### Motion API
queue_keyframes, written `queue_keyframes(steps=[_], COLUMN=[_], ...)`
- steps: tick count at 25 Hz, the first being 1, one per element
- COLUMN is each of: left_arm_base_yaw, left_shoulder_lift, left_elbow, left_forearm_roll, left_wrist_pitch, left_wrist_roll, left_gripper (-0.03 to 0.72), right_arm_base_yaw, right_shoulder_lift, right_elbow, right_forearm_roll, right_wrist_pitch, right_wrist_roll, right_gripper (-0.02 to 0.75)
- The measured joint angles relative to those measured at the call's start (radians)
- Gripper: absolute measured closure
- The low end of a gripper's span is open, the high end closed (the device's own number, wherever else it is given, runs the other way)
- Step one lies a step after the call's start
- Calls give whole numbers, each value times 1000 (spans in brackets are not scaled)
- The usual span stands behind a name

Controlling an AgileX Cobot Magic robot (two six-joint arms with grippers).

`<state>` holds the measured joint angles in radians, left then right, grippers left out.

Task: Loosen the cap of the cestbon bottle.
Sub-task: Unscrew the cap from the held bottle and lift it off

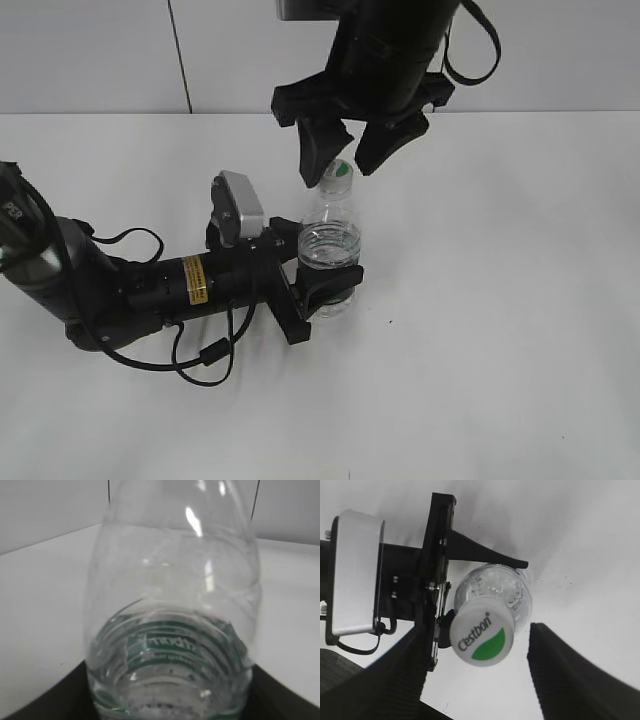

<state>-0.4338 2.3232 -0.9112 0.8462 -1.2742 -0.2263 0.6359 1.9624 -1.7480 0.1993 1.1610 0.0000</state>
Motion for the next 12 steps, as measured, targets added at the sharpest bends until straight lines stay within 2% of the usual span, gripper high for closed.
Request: queue_keyframes(steps=[12], left_arm_base_yaw=[0], left_shoulder_lift=[0], left_elbow=[0], left_forearm_roll=[0], left_wrist_pitch=[0], left_wrist_roll=[0], left_gripper=[279], right_arm_base_yaw=[0], right_shoulder_lift=[0], right_elbow=[0], right_forearm_roll=[-9], right_wrist_pitch=[9], right_wrist_roll=[-12], right_gripper=[269])
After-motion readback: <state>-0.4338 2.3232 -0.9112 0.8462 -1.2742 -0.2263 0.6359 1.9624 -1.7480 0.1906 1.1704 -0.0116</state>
